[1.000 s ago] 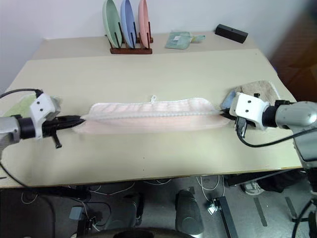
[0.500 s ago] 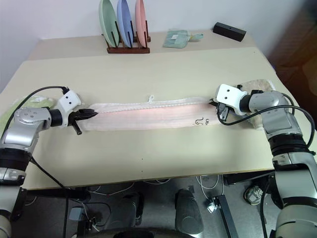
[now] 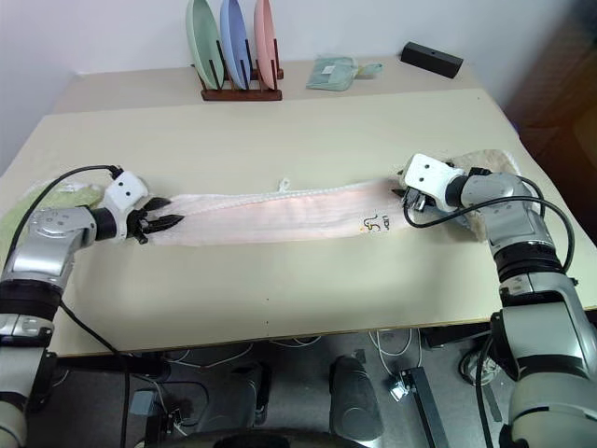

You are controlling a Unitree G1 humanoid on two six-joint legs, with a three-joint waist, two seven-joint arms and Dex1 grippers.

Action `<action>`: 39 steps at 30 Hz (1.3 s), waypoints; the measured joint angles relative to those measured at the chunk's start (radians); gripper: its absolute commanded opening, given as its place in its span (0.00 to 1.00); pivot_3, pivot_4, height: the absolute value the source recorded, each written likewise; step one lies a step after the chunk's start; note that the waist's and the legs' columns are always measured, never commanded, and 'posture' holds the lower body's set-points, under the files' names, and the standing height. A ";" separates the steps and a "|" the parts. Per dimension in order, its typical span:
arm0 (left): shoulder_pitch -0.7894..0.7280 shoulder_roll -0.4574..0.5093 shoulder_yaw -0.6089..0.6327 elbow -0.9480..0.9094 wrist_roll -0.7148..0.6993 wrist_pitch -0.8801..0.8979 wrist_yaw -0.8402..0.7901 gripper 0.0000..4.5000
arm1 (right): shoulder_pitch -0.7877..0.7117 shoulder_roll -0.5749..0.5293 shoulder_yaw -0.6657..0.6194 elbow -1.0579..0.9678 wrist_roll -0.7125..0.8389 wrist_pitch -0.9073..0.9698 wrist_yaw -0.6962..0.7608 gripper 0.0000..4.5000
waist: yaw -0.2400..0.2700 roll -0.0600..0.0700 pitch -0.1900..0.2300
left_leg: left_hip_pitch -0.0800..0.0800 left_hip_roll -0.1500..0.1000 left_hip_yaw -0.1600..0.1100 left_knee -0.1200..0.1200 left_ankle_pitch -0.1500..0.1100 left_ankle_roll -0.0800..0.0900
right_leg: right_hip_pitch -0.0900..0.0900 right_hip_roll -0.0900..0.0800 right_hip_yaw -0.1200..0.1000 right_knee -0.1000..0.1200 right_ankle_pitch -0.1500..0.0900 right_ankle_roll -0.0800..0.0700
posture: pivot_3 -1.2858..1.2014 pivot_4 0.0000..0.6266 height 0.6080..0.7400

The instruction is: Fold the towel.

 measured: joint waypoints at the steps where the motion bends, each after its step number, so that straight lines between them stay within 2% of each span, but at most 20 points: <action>1: -0.001 -0.011 0.014 0.003 -0.001 -0.001 0.021 0.87 | 0.000 -0.002 0.000 0.000 -0.008 -0.009 -0.014 0.65 | 0.000 0.000 0.000 | 0.000 0.000 0.000 0.000 0.000 0.000 | 0.000 0.000 0.000 0.000 0.000 0.000 | 0.52 0.24 1.00; 6: -0.003 -0.064 0.108 0.003 -0.042 0.015 0.148 0.87 | 0.033 -0.038 -0.043 -0.065 -0.015 -0.011 -0.090 0.65 | 0.002 0.000 0.000 | 0.000 0.000 -0.001 0.000 0.000 0.000 | 0.000 0.000 0.000 0.000 0.000 0.000 | 0.52 0.24 1.00; 10: -0.015 -0.108 0.186 0.012 -0.051 0.033 0.301 0.87 | 0.152 -0.074 -0.125 -0.236 0.018 0.067 -0.118 0.65 | 0.004 0.000 0.000 | 0.000 0.000 -0.001 0.000 0.000 0.000 | 0.000 0.000 0.000 0.000 0.000 0.001 | 0.52 0.24 1.00; 13: -0.033 -0.156 0.232 0.008 -0.089 0.072 0.370 0.88 | 0.281 -0.081 -0.186 -0.422 0.088 0.196 -0.095 0.83 | 0.006 0.000 0.000 | 0.000 0.000 -0.001 0.001 0.000 0.000 | 0.001 0.000 0.000 0.000 0.001 0.001 | 0.52 0.24 1.00; 14: -0.033 -0.160 0.236 0.008 -0.097 0.078 0.374 0.88 | 0.301 -0.081 -0.190 -0.451 0.102 0.218 -0.089 0.94 | 0.006 -0.001 0.000 | 0.000 0.000 -0.001 0.001 0.000 0.000 | 0.001 0.000 0.000 0.000 0.001 0.001 | 0.52 0.24 1.00; 15: -0.031 -0.168 0.244 0.001 -0.111 0.093 0.374 0.88 | 0.353 -0.081 -0.217 -0.532 0.139 0.281 -0.075 1.00 | 0.006 -0.001 0.000 | 0.000 0.000 -0.001 0.001 0.000 0.000 | 0.001 0.000 0.000 0.000 0.001 0.001 | 0.52 0.24 1.00; 17: -0.016 -0.173 0.245 -0.044 -0.131 0.101 0.354 0.88 | 0.466 -0.074 -0.298 -0.705 0.253 0.452 -0.059 1.00 | 0.006 -0.001 0.000 | -0.001 0.000 -0.002 0.000 0.000 0.000 | 0.001 0.000 0.000 0.000 0.001 0.001 | 0.52 0.24 1.00; 19: 0.024 -0.171 0.244 -0.138 -0.157 0.106 0.303 0.88 | 0.607 -0.032 -0.401 -0.926 0.445 0.681 -0.061 1.00 | 0.008 -0.001 -0.001 | 0.000 0.000 -0.004 0.000 0.000 0.000 | 0.002 0.000 -0.001 0.000 0.001 0.001 | 0.52 0.24 1.00; 20: 0.036 -0.172 0.238 -0.173 -0.165 0.110 0.283 0.88 | 0.644 -0.007 -0.431 -0.992 0.514 0.760 -0.075 1.00 | 0.008 -0.001 -0.001 | -0.001 0.000 -0.004 0.000 0.000 0.000 | 0.002 0.000 -0.001 0.000 0.001 0.001 | 0.52 0.24 1.00; 21: 0.066 -0.174 0.211 -0.264 -0.178 0.114 0.240 0.88 | 0.714 0.048 -0.485 -1.115 0.649 0.906 -0.113 1.00 | 0.009 -0.001 -0.001 | 0.000 0.000 -0.004 0.001 0.000 0.000 | 0.003 0.000 -0.001 0.000 0.001 0.001 | 0.52 0.24 1.00; 24: 0.103 -0.196 0.145 -0.428 -0.217 0.147 0.168 0.88 | 0.776 0.114 -0.528 -1.252 0.819 1.120 -0.211 1.00 | 0.011 -0.001 -0.001 | 0.001 -0.001 -0.004 0.002 0.000 0.000 | 0.006 0.000 -0.001 -0.002 0.001 0.001 | 0.52 0.24 1.00; 28: 0.143 -0.234 0.030 -0.618 -0.267 0.207 0.085 0.88 | 0.787 0.267 -0.572 -1.293 0.960 1.330 -0.428 1.00 | 0.016 -0.003 -0.002 | 0.002 0.000 -0.004 0.002 0.000 0.000 | 0.007 0.000 -0.001 -0.002 0.000 0.000 | 0.52 0.24 1.00; 32: 0.181 -0.254 -0.088 -0.741 -0.282 0.227 0.017 0.88 | 0.717 0.432 -0.635 -1.238 1.036 1.453 -0.665 1.00 | 0.018 -0.002 -0.002 | 0.002 0.000 -0.003 0.001 0.000 0.000 | 0.005 0.000 0.000 -0.002 0.000 0.000 | 0.52 0.24 1.00; 39: 0.198 -0.235 -0.147 -0.794 -0.303 0.272 -0.053 0.88 | 0.567 0.546 -0.732 -1.091 1.095 1.473 -0.871 1.00 | 0.026 -0.001 -0.003 | 0.002 0.000 -0.003 0.001 0.000 0.000 | 0.005 0.001 0.000 -0.002 0.000 0.000 | 0.52 0.24 1.00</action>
